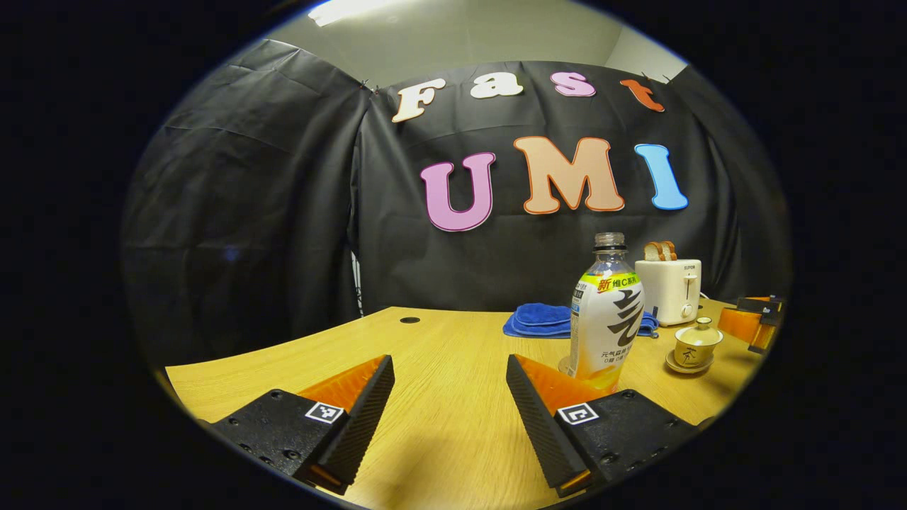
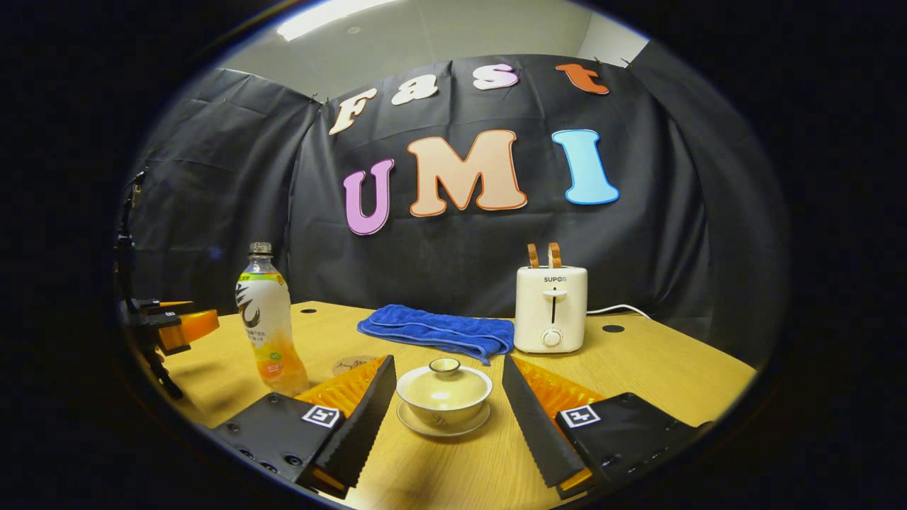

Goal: Open the teacup lid with one hand, grasp the water bottle and pour water into the teacup with the other hand; after pouring, place the water bottle on the coaster and then close the teacup lid.

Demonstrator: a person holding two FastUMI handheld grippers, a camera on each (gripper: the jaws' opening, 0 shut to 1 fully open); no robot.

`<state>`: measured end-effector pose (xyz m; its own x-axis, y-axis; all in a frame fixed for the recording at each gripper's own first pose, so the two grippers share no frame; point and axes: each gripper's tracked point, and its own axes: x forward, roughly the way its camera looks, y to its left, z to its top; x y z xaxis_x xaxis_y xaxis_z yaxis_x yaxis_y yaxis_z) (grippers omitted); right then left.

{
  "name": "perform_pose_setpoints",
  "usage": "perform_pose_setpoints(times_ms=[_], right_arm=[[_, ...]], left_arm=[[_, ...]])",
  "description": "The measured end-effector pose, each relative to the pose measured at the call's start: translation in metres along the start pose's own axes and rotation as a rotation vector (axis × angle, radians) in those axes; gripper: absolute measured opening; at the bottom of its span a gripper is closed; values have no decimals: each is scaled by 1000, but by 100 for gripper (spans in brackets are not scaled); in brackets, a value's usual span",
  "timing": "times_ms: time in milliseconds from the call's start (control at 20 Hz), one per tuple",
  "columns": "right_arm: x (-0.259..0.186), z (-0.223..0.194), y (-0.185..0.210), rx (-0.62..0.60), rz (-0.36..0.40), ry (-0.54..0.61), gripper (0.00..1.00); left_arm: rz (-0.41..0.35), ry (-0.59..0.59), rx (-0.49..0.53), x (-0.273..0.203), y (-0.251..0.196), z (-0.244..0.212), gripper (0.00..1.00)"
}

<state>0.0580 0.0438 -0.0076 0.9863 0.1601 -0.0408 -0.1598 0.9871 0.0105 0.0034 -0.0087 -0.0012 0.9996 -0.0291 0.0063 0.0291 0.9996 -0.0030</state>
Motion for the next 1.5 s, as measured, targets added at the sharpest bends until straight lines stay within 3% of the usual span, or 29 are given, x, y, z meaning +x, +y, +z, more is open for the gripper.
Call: perform_pose_setpoints(times_ms=[300, 750, 900, 1100, 1250, 1500], right_arm=[[27, -10, 7, 0, 13, 56, 96], [54, -20, 10, -3, 12, 107, 93], [56, -23, 9, -5, 8, 137, 61], [55, -25, 6, -8, -1, 156, 59], [58, -25, 8, -14, 2, 151, 38], [58, -25, 8, -9, 7, 150, 32]], left_arm=[[-1, 0, -1, 0, 0, 0, 93], [-3, 0, -1, 1, 0, -1, 93], [-3, 0, -1, 1, -1, 0, 93], [-3, 0, -1, 0, -1, 0, 93], [-3, 0, -1, 0, 0, -1, 93], [-3, 0, -2, 0, 0, 0, 93]])
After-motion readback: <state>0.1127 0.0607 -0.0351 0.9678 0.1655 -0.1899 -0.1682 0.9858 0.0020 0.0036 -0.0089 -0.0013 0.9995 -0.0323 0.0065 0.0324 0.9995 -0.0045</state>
